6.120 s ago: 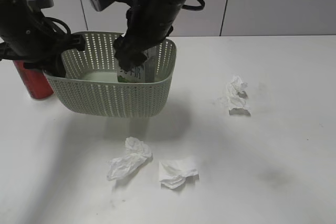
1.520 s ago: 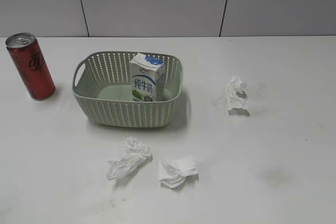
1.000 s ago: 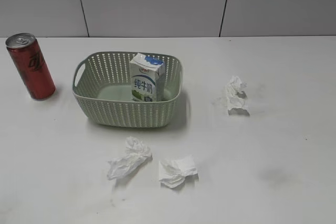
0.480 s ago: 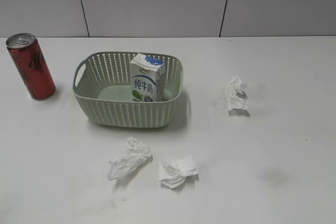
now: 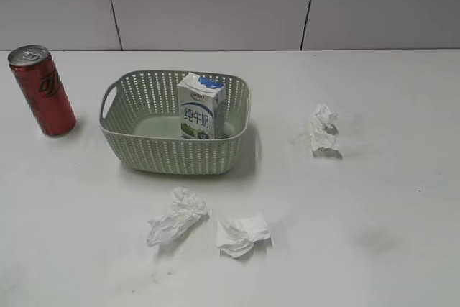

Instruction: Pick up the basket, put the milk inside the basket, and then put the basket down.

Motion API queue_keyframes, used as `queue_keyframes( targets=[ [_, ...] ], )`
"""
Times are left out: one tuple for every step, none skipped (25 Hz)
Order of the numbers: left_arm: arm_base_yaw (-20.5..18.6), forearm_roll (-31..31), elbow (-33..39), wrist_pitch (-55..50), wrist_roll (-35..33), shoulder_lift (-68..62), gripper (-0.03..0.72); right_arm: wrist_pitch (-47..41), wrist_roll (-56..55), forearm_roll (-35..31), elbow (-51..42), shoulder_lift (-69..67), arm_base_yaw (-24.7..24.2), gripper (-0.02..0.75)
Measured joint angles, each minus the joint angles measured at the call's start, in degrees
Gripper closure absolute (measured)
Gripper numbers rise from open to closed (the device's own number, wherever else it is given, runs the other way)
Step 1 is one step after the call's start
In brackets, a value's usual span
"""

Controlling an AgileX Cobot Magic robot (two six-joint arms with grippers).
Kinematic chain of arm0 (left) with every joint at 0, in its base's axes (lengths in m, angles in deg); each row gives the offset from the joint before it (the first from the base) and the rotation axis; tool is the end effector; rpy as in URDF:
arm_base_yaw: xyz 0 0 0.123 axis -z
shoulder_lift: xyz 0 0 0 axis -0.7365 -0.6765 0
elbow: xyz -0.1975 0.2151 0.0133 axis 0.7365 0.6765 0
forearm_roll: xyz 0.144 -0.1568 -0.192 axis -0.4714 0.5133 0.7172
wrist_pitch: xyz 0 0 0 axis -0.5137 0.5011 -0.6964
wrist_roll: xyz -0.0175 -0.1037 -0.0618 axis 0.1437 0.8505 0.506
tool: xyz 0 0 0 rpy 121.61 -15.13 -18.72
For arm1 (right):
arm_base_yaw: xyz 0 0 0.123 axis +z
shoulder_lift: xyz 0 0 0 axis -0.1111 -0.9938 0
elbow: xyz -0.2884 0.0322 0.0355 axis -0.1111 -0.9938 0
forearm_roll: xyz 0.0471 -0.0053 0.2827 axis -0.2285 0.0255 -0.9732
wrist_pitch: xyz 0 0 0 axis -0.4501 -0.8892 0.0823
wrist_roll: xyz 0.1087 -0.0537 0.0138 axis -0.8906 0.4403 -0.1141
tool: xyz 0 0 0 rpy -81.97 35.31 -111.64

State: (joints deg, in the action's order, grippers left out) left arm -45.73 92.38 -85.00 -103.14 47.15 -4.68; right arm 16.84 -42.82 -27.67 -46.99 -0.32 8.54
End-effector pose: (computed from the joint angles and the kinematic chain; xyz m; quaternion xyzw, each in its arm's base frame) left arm 0.0445 -0.0099 0.2850 0.0630 0.8435 -0.0175 0.5332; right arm 0.0599 0.0138 0.2664 -0.0628 0.8384 0.0362 0.5401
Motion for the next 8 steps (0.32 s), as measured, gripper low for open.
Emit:
queue_keyframes(
  targets=[
    [0.0,0.0,0.0,0.0,0.0,0.0,0.221,0.0,0.0,0.0,0.0,0.0,0.0,0.144],
    [0.0,0.0,0.0,0.0,0.0,0.0,0.228,0.0,0.0,0.0,0.0,0.0,0.0,0.145],
    [0.0,0.0,0.0,0.0,0.0,0.0,0.232,0.0,0.0,0.0,0.0,0.0,0.0,0.145],
    [0.0,0.0,0.0,0.0,0.0,0.0,0.237,0.0,0.0,0.0,0.0,0.0,0.0,0.145],
    [0.0,0.0,0.0,0.0,0.0,0.0,0.241,0.0,0.0,0.0,0.0,0.0,0.0,0.145],
    [0.0,0.0,0.0,0.0,0.0,0.0,0.244,0.0,0.0,0.0,0.0,0.0,0.0,0.145],
    [0.0,0.0,0.0,0.0,0.0,0.0,0.249,0.0,0.0,0.0,0.0,0.0,0.0,0.145],
    [0.0,0.0,0.0,0.0,0.0,0.0,0.253,0.0,0.0,0.0,0.0,0.0,0.0,0.145]
  ],
)
